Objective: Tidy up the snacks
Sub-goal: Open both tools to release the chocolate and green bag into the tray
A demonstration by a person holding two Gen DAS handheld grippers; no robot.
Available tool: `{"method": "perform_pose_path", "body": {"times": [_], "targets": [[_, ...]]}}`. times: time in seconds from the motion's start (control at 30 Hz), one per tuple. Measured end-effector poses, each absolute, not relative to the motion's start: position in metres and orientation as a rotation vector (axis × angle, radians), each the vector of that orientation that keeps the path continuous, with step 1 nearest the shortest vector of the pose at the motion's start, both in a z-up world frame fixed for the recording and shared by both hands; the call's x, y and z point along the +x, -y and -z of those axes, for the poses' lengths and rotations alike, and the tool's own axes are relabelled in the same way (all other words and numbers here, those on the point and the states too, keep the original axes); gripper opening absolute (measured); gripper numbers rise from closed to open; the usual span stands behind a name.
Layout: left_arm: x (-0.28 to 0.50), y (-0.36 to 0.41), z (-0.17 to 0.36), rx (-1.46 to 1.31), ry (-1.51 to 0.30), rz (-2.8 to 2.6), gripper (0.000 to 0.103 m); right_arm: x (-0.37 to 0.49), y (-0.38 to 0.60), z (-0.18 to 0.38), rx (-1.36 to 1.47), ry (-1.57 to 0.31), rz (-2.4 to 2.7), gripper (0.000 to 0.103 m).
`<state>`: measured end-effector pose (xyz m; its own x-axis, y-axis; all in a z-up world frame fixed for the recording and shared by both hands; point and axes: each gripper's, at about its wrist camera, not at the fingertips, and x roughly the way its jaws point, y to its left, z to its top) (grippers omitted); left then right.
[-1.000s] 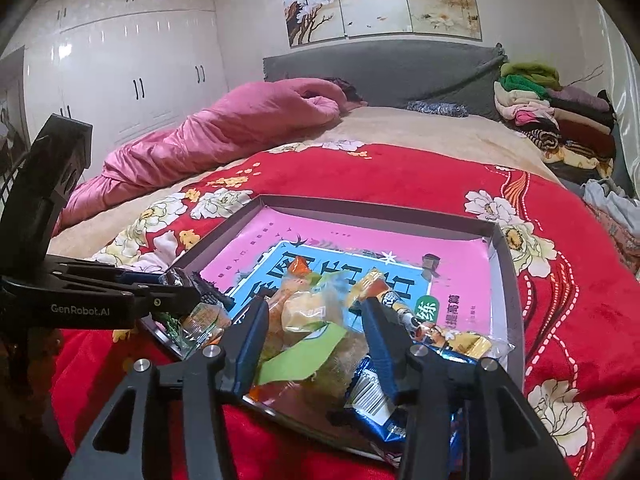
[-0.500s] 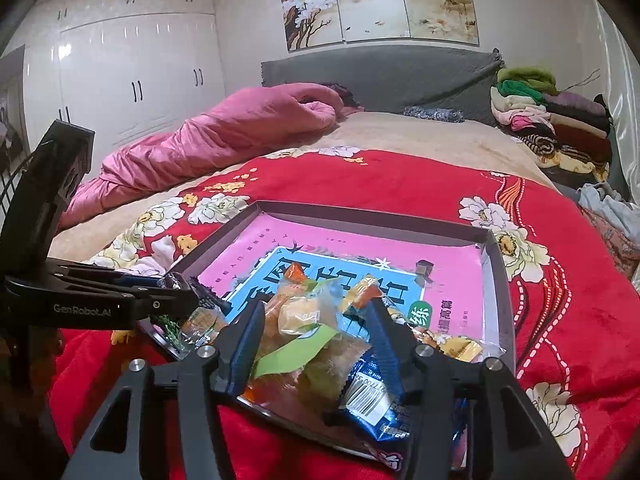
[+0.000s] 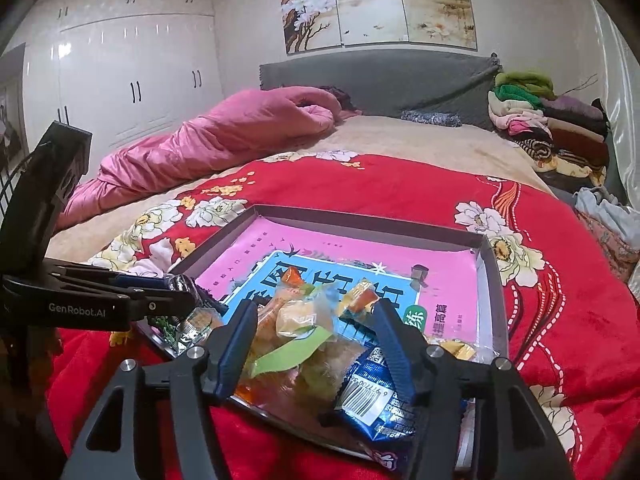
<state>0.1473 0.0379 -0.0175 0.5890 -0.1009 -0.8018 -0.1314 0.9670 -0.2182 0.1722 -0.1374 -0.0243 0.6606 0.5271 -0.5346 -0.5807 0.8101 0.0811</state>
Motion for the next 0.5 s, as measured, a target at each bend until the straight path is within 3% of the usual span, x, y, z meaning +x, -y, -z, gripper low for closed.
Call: {"method": "perform_pose_path", "body": {"times": [0.3,0.5], "targets": [[0.1457,-0.0381,0.0154,-0.269,-0.940,-0.023,0.060,0.1716,0.1394,0.0217,-0.099,-0.557,-0.614,0.064],[0.1446,-0.0366,0.0128,-0.262,-0.934,-0.022,0.061,0.1705,0.1430,0.0185,-0.088,-0.543,-0.597,0.069]]}}
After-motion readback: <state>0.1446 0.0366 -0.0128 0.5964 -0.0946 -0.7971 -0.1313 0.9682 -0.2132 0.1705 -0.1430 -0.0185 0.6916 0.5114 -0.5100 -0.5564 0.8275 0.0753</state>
